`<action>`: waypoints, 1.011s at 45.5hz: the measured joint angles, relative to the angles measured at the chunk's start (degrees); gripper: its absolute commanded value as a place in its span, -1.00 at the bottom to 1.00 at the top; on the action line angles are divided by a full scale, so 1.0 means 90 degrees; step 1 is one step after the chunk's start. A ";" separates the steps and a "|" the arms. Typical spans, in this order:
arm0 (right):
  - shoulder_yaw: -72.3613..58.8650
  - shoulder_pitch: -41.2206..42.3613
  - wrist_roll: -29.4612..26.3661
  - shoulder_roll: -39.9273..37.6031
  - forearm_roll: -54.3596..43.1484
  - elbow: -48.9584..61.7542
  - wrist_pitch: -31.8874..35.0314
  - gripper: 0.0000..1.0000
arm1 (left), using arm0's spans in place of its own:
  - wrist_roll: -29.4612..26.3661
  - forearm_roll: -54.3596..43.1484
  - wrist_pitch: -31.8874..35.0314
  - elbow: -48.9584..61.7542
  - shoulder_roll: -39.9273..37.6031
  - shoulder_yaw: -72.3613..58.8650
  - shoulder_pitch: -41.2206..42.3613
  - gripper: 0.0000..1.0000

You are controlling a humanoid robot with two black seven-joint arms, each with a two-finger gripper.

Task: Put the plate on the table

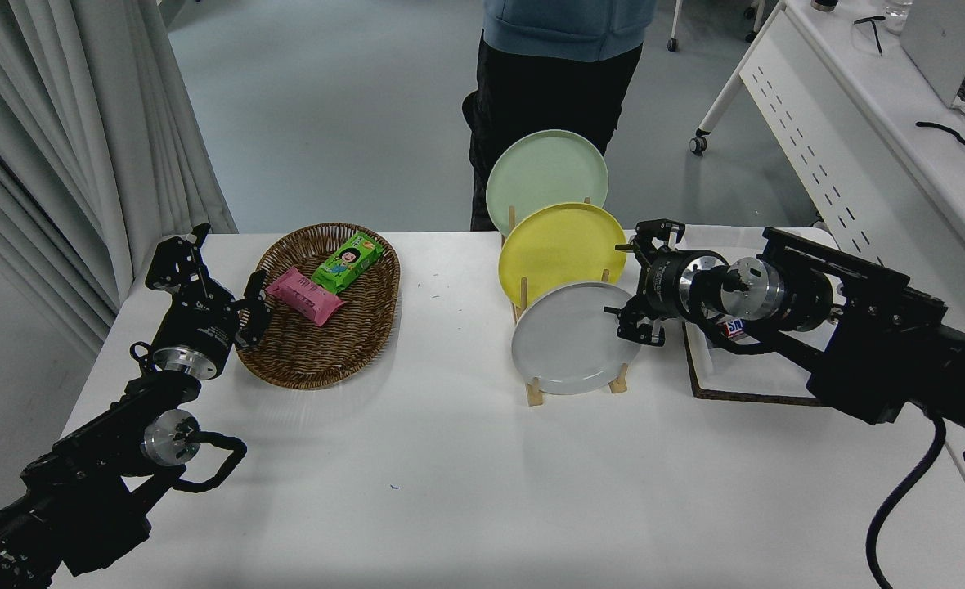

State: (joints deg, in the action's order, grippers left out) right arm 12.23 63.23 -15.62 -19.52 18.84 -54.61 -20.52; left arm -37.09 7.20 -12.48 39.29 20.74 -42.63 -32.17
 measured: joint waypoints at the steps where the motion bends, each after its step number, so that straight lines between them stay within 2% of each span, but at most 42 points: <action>1: 0.0000 0.0000 -0.0002 0.0006 0.0003 0.0000 0.0001 0.59 | 0.0000 0.0000 0.0000 0.0000 0.0000 0.0000 0.0000 1.00; 5: 0.0000 0.0005 -0.0013 0.0037 0.0027 0.0001 0.0022 0.57 | 0.0000 0.0000 0.0000 0.0000 0.0000 0.0000 0.0000 1.00; 8: 0.0001 0.0019 -0.0018 0.0055 0.0040 -0.0001 0.0030 0.46 | 0.0000 0.0000 0.0000 0.0000 0.0000 0.0000 0.0000 1.00; 11: 0.0004 0.0030 -0.0025 0.0070 0.0053 -0.0011 0.0037 0.21 | 0.0000 0.0000 0.0000 0.0000 0.0000 0.0000 0.0000 1.00; 13: 0.0005 0.0036 -0.0028 0.0077 0.0058 -0.0014 0.0041 0.13 | 0.0000 0.0000 0.0000 0.0000 0.0000 0.0000 0.0000 1.00; 40: -0.0011 0.0070 -0.0067 0.0107 0.0073 -0.0061 0.0121 0.13 | 0.0000 0.0001 0.0000 0.0000 0.0000 0.0000 0.0000 1.00; 46: -0.0010 0.0080 -0.0117 0.0108 0.0074 -0.0076 0.0130 0.03 | 0.0000 0.0001 0.0000 0.0000 0.0000 0.0000 0.0000 1.00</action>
State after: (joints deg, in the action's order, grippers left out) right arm 12.14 63.95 -16.67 -18.55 19.51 -55.29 -19.35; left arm -37.09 7.21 -12.48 39.29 20.74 -42.63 -32.17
